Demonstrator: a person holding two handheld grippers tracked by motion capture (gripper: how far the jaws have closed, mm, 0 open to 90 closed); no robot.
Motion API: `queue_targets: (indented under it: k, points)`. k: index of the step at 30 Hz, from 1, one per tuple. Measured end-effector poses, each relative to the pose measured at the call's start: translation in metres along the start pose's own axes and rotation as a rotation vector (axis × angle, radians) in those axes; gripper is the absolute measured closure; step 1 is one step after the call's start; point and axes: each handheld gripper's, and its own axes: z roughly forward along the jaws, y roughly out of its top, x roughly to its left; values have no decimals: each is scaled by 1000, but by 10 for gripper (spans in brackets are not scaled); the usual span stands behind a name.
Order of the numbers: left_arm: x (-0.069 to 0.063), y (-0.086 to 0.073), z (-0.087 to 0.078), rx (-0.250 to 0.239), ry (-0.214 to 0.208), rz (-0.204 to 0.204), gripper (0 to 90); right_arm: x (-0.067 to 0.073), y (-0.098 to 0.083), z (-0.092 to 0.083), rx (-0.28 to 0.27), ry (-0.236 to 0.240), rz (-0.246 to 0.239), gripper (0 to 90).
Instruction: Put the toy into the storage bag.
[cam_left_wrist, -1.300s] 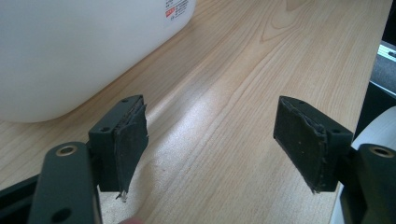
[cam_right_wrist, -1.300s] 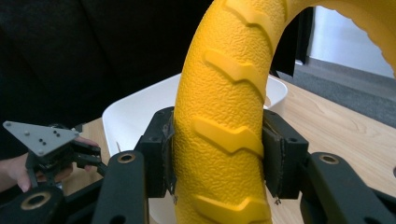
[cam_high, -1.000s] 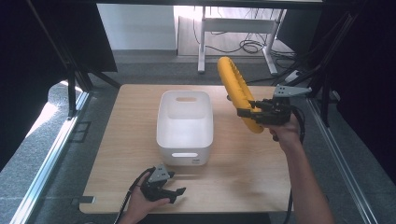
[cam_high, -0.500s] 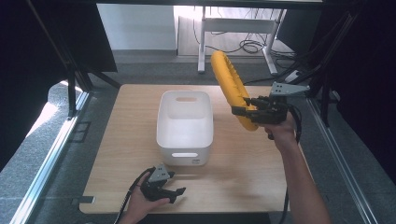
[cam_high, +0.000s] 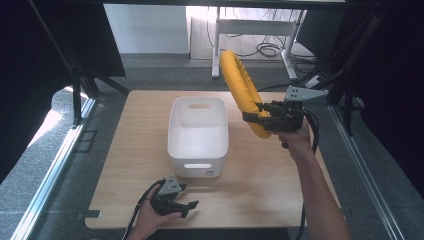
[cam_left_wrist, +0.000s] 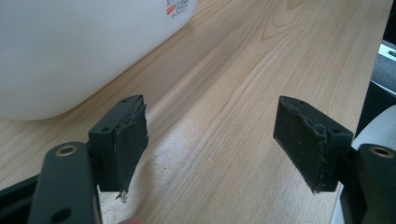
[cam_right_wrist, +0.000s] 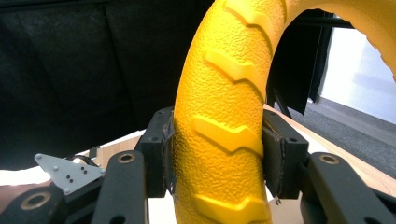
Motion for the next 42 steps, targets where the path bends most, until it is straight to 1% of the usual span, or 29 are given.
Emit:
queue_targets:
  k: [9, 20, 24, 28, 33, 42]
  points:
    - [0, 0, 1, 0, 1, -5, 260, 4, 7, 1, -17, 6, -10, 518]
    - [0, -1, 1, -1, -1, -5, 260, 8, 11, 11, -20, 25, -15, 517]
    - [0, -1, 2, 5, 0, 1, 260, 11, 14, 15, -26, 37, -26, 518]
    - [0, -1, 1, 0, 0, -5, 260, 15, 18, 19, -30, 48, -34, 518]
    - [0, -1, 0, -1, 0, -4, 260, 21, 23, 24, -38, 67, -43, 518]
    - [2, -1, -1, -3, 5, 0, 260, 30, 24, 38, -37, 105, -56, 517]
